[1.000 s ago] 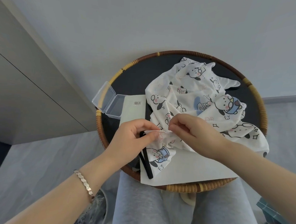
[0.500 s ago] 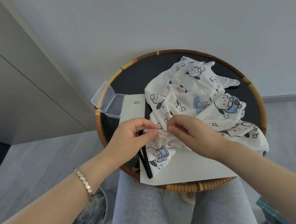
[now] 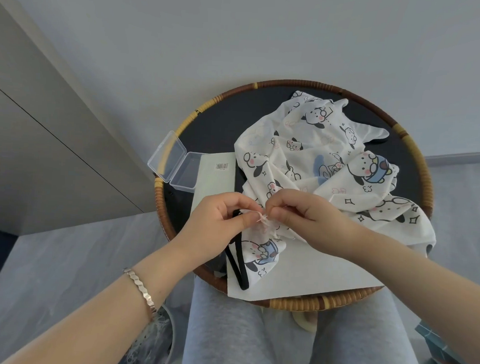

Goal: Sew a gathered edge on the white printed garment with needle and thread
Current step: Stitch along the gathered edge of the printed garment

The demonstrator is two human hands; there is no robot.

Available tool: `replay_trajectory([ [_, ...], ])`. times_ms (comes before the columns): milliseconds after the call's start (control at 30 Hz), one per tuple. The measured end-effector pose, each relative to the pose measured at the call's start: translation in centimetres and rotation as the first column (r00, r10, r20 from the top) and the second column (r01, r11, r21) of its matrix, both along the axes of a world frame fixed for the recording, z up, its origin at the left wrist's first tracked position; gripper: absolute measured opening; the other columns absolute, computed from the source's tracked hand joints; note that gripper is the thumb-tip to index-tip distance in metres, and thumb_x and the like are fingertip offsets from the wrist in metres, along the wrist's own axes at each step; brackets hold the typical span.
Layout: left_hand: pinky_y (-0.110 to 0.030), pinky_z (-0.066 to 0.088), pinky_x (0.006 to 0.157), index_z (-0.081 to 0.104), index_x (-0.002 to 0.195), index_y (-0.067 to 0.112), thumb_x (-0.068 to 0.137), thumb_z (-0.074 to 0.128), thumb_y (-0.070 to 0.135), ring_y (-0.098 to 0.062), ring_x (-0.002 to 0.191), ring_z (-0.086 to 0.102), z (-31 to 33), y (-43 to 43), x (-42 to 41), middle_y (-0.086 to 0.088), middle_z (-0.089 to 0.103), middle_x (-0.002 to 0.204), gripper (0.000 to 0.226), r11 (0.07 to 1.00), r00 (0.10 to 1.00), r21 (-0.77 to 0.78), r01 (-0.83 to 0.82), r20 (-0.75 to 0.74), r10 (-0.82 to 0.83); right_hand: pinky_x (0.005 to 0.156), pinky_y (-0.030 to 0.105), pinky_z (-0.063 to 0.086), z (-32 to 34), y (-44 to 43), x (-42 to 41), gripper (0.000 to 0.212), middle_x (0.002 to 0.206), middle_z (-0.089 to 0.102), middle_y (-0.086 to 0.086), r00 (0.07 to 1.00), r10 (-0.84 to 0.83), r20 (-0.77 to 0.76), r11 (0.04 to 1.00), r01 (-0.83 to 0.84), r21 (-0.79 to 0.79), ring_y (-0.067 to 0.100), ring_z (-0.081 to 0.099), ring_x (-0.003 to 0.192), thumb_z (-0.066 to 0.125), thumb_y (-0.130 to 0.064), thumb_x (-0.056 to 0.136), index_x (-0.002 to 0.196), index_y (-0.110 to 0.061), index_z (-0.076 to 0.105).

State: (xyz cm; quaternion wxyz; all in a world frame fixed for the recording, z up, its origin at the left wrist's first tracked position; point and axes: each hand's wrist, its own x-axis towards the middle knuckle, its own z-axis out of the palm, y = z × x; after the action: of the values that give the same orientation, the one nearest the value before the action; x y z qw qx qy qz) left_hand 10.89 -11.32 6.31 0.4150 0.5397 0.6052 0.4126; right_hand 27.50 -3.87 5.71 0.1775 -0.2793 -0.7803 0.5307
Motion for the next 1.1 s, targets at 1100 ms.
replay_trajectory([
  [1100, -0.033, 0.054, 0.080, 0.067, 0.080, 0.014, 0.079, 0.071, 0.019, -0.024, 0.086, 0.064, -1.1, 3.2, 3.2, -0.008, 0.067, 0.087, 0.007, 0.848, 0.880, -0.396, -0.352, 0.167, 0.444, 0.083, 0.023, 0.054, 0.9, 0.2, -1.4, 0.024, 0.071, 0.070, -0.007, 0.724, -0.636, -0.265, 0.737, 0.469, -0.487, 0.007, 0.067, 0.078, 0.048, -0.009, 0.094, 0.083, -0.020, 0.067],
])
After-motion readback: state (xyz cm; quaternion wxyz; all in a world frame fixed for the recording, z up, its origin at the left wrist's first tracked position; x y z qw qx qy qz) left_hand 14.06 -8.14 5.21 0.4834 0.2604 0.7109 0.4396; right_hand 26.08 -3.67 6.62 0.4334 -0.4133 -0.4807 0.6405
